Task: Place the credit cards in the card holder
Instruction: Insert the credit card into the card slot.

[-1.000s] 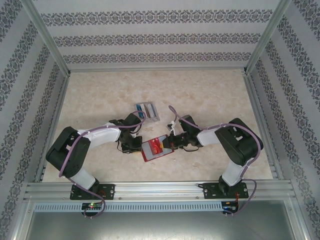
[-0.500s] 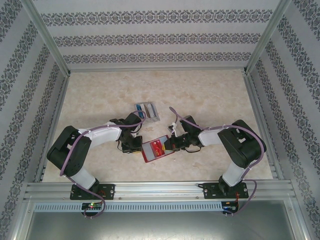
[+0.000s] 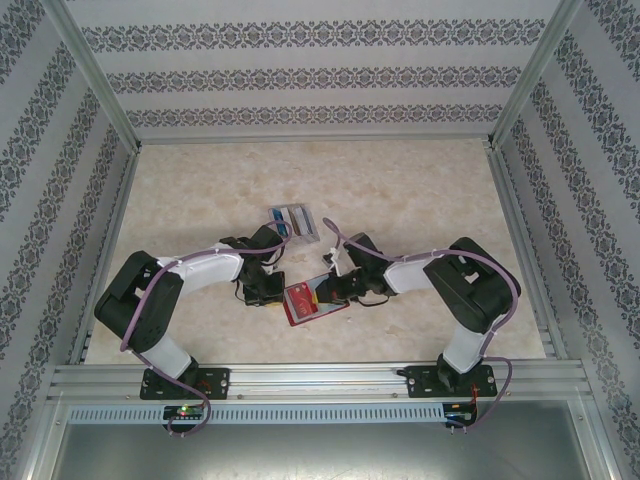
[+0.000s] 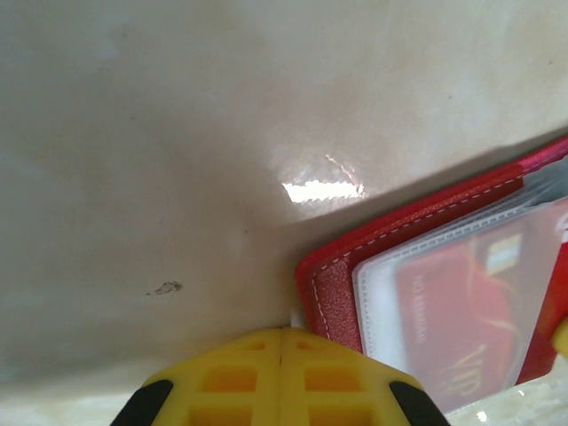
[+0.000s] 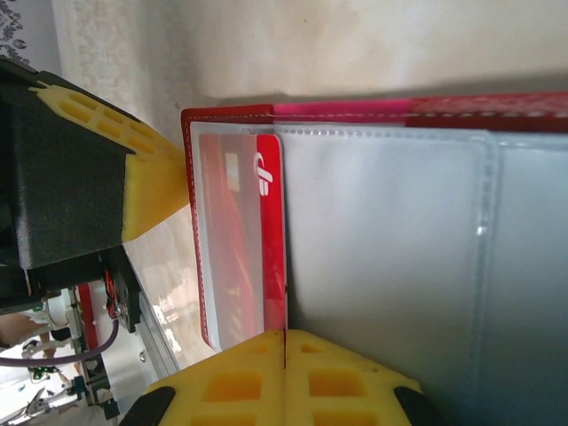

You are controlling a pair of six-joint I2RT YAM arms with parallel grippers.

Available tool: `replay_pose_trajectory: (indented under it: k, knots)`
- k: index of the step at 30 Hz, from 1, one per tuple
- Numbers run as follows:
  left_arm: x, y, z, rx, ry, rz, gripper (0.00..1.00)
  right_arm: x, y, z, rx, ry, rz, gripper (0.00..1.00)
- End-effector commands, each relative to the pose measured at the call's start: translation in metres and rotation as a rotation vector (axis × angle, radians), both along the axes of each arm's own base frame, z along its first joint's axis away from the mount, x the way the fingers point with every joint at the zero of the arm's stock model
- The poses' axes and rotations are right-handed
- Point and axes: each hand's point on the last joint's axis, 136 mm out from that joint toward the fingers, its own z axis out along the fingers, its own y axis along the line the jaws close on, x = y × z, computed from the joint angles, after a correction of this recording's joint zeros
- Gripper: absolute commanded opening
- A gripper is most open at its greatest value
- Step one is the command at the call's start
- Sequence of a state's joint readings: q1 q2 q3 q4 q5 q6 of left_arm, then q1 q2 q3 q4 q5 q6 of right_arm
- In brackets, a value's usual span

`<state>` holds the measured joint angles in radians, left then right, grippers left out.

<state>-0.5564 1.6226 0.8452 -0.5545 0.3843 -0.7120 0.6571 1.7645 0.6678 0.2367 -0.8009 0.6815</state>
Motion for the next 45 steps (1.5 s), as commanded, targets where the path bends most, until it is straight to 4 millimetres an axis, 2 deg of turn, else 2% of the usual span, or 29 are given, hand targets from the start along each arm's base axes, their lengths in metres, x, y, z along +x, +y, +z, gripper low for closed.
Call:
replay_pose_trajectory:
  k: [1, 3, 5, 9, 11, 15, 19, 24, 26, 31, 38, 45]
  knots:
    - [0.008, 0.002, -0.019, 0.042, -0.032, 0.011, 0.00, 0.003, 0.013, -0.002, -0.008, -0.009, -0.013, 0.01]
    - [0.008, 0.003, -0.018, 0.042, -0.045, 0.016, 0.00, -0.001, 0.019, -0.002, -0.009, -0.011, -0.001, 0.04]
    - [0.010, 0.005, -0.018, 0.052, -0.052, 0.014, 0.00, -0.004, 0.023, -0.001, -0.012, -0.015, 0.009, 0.12]
    - [0.013, 0.009, -0.013, 0.069, -0.070, 0.009, 0.00, -0.006, 0.017, 0.003, -0.026, -0.026, 0.002, 0.25]
    - [0.015, 0.012, -0.010, 0.078, -0.087, 0.011, 0.00, -0.004, 0.010, 0.008, -0.030, -0.040, -0.007, 0.29]
    - [0.021, 0.018, 0.002, 0.078, -0.125, 0.018, 0.09, 0.003, -0.008, 0.019, -0.065, -0.088, -0.045, 0.41]
    - [0.031, 0.025, 0.019, 0.082, -0.204, 0.029, 0.11, 0.008, -0.024, 0.027, -0.135, -0.158, -0.071, 0.45]
    - [0.044, 0.037, 0.033, 0.123, -0.305, 0.042, 0.13, 0.012, -0.055, 0.018, -0.328, -0.231, -0.148, 0.53]
    - [0.046, 0.039, 0.035, 0.131, -0.326, 0.039, 0.16, 0.010, -0.061, 0.014, -0.362, -0.238, -0.150, 0.58]
    - [0.046, 0.039, 0.037, 0.124, -0.345, 0.041, 0.22, 0.004, -0.055, 0.005, -0.369, -0.216, -0.129, 0.58]
    - [0.043, 0.039, 0.033, 0.113, -0.339, 0.044, 0.24, 0.002, -0.038, 0.003, -0.344, -0.207, -0.087, 0.46]
    - [0.040, 0.038, 0.030, 0.101, -0.325, 0.051, 0.24, 0.002, -0.034, 0.008, -0.324, -0.217, -0.077, 0.45]
